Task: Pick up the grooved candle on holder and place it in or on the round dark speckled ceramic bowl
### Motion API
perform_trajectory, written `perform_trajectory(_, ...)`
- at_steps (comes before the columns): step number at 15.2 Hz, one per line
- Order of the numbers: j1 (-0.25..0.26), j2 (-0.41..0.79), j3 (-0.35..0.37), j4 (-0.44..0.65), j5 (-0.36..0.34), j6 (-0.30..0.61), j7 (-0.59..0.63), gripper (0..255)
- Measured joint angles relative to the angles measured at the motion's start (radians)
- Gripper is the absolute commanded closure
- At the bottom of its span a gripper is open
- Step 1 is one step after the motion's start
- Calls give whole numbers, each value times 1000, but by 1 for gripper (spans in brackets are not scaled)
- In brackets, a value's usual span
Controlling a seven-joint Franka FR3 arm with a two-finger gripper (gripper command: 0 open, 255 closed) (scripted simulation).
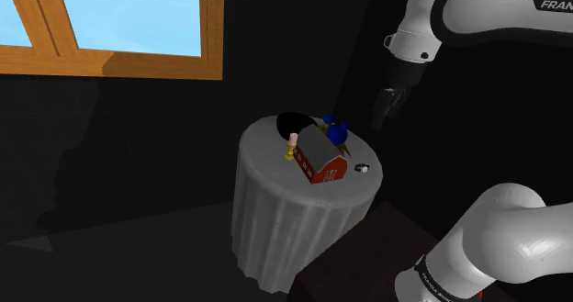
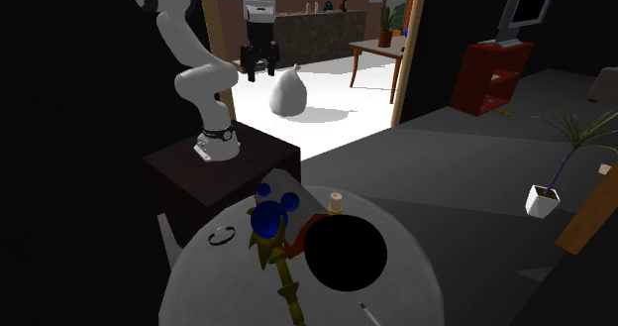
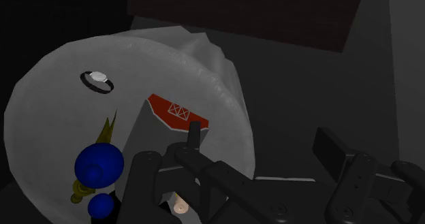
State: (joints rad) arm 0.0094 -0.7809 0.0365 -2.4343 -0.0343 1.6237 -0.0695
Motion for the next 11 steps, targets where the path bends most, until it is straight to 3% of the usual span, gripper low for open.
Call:
perform_trajectory(4, -5, 67, -3, 3, -5, 66, 1, 0)
perform_trajectory(11, -23, 298, -19, 26, -22, 282, 0, 0)
